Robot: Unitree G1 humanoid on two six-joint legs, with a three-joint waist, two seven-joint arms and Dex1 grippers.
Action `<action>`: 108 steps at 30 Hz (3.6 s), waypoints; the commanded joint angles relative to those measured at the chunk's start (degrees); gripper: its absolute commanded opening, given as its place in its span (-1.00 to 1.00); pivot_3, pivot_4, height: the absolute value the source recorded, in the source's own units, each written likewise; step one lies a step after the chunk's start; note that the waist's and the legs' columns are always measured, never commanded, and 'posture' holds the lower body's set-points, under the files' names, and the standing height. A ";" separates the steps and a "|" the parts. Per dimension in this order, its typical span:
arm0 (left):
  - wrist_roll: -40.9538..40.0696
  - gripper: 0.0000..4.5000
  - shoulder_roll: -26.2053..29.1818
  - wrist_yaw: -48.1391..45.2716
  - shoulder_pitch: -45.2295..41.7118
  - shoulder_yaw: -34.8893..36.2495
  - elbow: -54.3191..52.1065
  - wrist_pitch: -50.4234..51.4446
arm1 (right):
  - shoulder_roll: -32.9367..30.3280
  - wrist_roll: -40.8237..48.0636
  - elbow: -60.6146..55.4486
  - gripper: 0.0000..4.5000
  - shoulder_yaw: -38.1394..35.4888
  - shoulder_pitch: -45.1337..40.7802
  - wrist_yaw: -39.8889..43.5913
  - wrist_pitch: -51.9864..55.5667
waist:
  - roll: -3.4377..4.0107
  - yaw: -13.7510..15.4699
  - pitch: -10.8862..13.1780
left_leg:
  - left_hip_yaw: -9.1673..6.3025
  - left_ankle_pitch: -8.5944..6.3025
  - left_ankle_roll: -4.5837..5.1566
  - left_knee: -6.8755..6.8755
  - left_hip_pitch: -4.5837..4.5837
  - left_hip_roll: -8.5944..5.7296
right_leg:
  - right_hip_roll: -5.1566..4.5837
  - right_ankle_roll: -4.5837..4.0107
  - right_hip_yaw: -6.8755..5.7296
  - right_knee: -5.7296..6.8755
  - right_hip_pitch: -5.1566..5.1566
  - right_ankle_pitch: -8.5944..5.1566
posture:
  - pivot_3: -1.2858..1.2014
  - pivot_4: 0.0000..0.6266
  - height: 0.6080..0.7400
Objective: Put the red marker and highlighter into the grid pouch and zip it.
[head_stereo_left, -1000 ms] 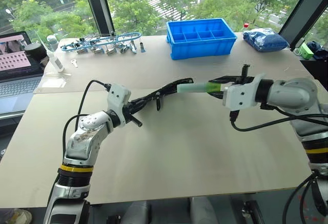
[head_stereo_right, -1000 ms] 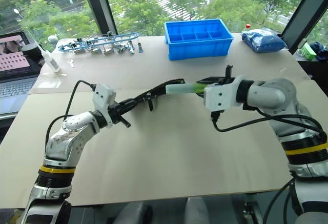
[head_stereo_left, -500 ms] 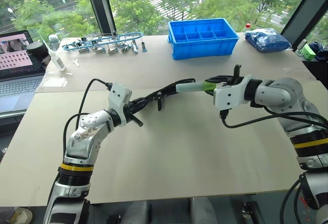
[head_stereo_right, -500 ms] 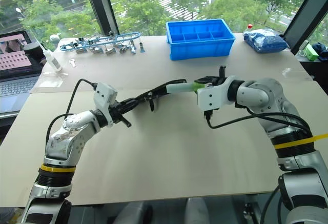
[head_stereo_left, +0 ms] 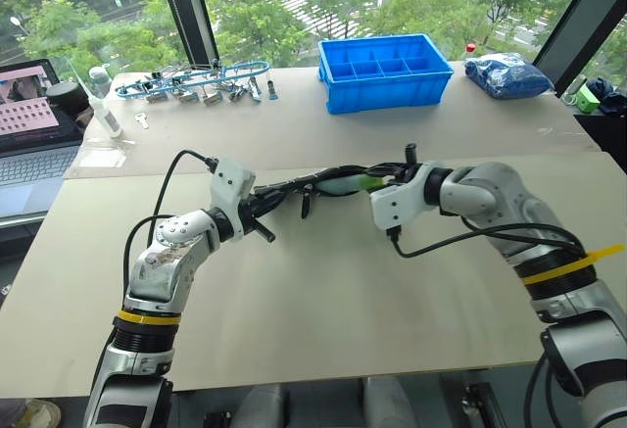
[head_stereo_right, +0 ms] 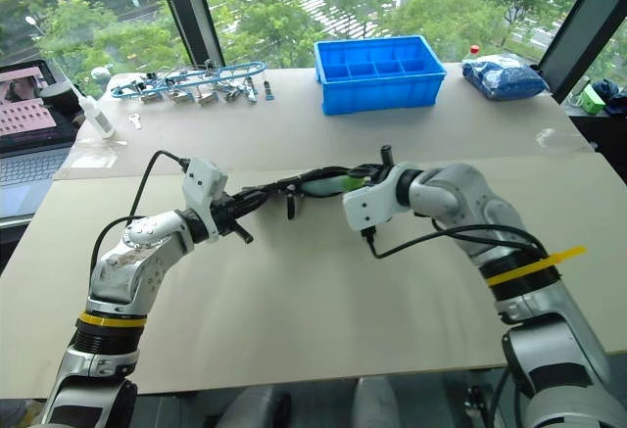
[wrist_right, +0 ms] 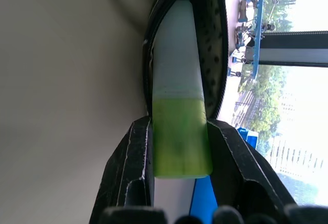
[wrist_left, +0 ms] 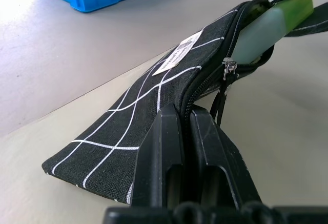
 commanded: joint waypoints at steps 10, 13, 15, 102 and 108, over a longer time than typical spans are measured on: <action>-0.29 -1.00 -0.39 -0.75 -2.25 -0.12 -0.35 -1.29 | 5.09 -1.10 4.14 0.32 1.75 -4.29 -2.45 -0.95 | 0.00 0.07 0.00 | -0.01 0.01 -0.02 0.00 -0.01 -0.01 | 0.00 0.00 0.00 0.01 -0.02 0.00 | 0.03 -0.52 1.00; -0.28 -1.00 -0.31 -0.78 -2.23 -0.02 -0.42 -1.29 | 3.00 -1.25 6.79 0.74 0.07 -5.77 -4.13 -1.71 | 0.00 0.04 0.00 | -0.01 0.01 -0.03 0.00 -0.01 -0.01 | 0.00 0.00 0.00 0.01 -0.04 0.00 | 0.03 -0.52 1.00; -0.31 -1.00 -0.23 -0.68 -2.04 0.12 -0.62 -1.23 | 0.65 2.02 8.46 0.74 -2.51 -6.95 -3.92 -2.87 | 0.00 0.12 0.00 | -0.01 0.02 -0.04 0.00 -0.01 -0.02 | -0.01 0.00 0.00 0.02 -0.04 0.00 | 0.03 -0.52 1.00; 2.60 -1.00 1.87 -9.37 0.96 -7.09 -2.71 -9.80 | -18.18 64.38 -10.46 0.31 -41.05 30.50 20.64 60.59 | -0.01 1.62 0.00 | 0.09 -0.20 0.38 0.11 0.21 0.02 | -0.01 -0.09 0.00 0.24 0.17 0.06 | 0.03 -0.52 1.00; 8.09 -0.58 3.34 -14.49 3.41 -13.10 2.14 -20.83 | -18.57 64.22 -14.06 0.32 -41.05 33.94 19.75 60.25 | 0.00 1.70 -0.01 | 0.10 -0.21 0.39 0.11 0.23 0.01 | -0.01 -0.09 0.01 0.25 0.20 0.07 | 0.03 -0.52 1.00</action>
